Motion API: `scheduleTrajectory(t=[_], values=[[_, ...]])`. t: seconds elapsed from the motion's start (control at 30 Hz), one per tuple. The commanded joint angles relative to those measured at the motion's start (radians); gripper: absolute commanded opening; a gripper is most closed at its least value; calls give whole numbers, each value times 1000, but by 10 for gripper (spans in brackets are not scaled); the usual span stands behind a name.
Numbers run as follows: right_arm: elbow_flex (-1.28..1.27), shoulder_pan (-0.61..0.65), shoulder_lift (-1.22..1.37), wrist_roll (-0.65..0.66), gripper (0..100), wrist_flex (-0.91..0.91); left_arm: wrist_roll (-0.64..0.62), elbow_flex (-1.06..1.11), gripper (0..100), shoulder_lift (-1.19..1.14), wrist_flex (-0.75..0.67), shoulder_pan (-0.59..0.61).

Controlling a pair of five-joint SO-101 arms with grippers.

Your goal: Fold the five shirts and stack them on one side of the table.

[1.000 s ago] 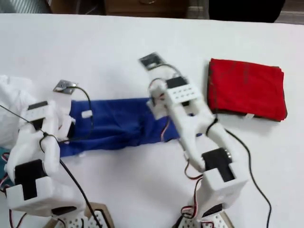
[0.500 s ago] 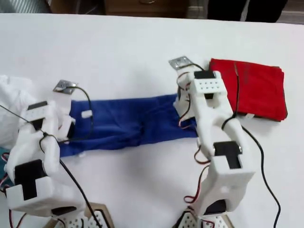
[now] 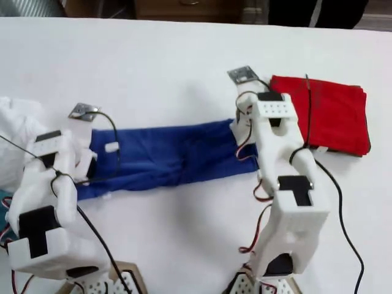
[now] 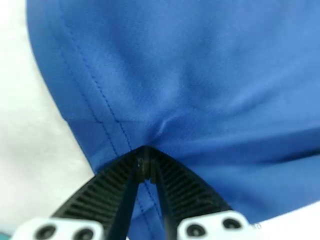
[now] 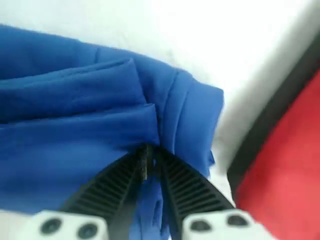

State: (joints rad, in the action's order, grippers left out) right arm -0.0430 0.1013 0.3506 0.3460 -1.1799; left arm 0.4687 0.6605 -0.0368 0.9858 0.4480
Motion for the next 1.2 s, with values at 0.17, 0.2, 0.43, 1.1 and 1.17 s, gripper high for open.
scheduleTrajectory(t=[0.17, 0.2, 0.43, 1.1, 1.17], values=[[-9, -10, -461, 9, 21, -174, -97, -10, 26, 51, 35, 26], [-49, -13, -496, 9, 21, -176, -101, -18, 26, 89, 77, 26], [-345, -18, -610, 9, 21, -97, -209, -76, 83, 381, 212, 55], [-583, -15, -921, 78, 21, -88, -353, -539, 256, -362, 259, 107], [-585, -18, -929, 78, 21, -88, -350, -539, 256, -397, 282, 68]])
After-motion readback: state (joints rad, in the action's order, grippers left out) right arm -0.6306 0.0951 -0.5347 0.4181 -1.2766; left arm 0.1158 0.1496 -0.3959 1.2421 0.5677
